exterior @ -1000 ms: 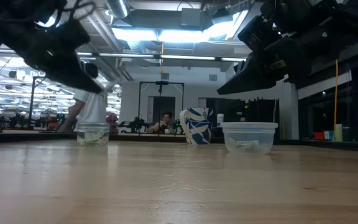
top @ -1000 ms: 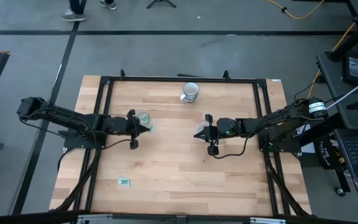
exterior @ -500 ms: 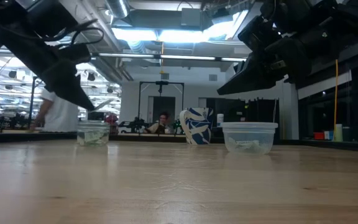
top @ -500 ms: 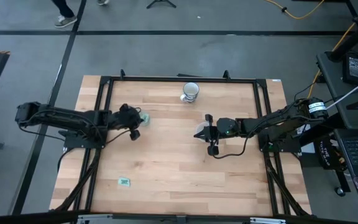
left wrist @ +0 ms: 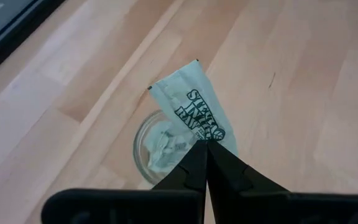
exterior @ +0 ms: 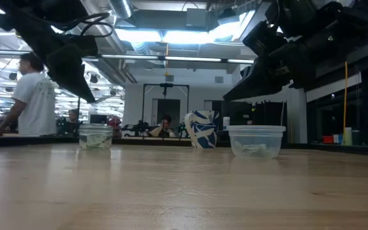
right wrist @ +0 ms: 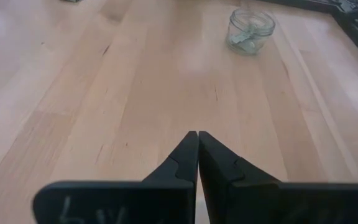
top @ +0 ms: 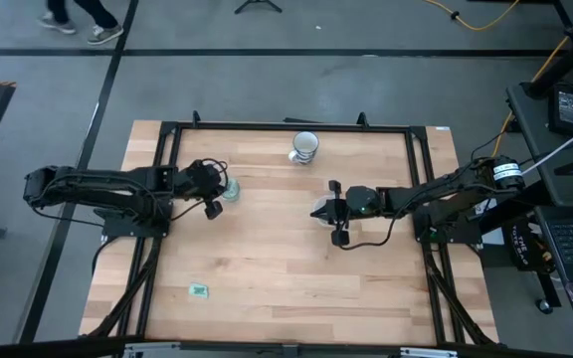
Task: Pick and place Stevia / Truvia into bins
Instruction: Put the stevia packet into the transparent cup
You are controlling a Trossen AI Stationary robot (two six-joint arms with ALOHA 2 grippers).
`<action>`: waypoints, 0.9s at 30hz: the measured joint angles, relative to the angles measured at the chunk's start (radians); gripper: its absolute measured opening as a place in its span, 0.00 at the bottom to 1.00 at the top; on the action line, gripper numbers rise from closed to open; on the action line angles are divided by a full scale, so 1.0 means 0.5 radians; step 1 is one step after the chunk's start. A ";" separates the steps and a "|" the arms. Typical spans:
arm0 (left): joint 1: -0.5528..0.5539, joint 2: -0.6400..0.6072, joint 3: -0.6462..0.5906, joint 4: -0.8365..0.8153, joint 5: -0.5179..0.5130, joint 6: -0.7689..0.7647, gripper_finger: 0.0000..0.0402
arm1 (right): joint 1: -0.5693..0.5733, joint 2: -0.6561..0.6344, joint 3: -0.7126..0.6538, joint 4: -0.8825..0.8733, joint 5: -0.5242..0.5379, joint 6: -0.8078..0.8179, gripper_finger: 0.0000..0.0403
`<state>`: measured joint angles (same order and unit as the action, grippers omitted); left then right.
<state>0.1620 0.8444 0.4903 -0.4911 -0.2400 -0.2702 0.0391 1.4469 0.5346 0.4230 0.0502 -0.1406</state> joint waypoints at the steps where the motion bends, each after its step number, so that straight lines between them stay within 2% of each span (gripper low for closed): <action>1: 0.010 0.011 0.029 -0.045 0.012 -0.004 0.01 | 0.000 0.010 0.000 -0.001 0.000 0.000 0.04; 10: 0.110 0.276 0.293 -0.410 0.252 0.003 0.00 | -0.022 0.148 -0.001 0.127 0.000 -0.044 0.04; 17: 0.179 0.518 0.472 -0.550 0.261 0.107 0.00 | -0.022 0.148 -0.001 0.174 -0.002 -0.043 0.04; 27: 0.320 0.737 0.500 -0.566 0.260 0.240 0.01 | -0.022 0.148 -0.001 0.174 -0.003 -0.043 0.04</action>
<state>0.3221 1.2129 0.7403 -0.7742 -0.1099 -0.1504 0.0280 1.5211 0.5343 0.5098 0.0484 -0.1623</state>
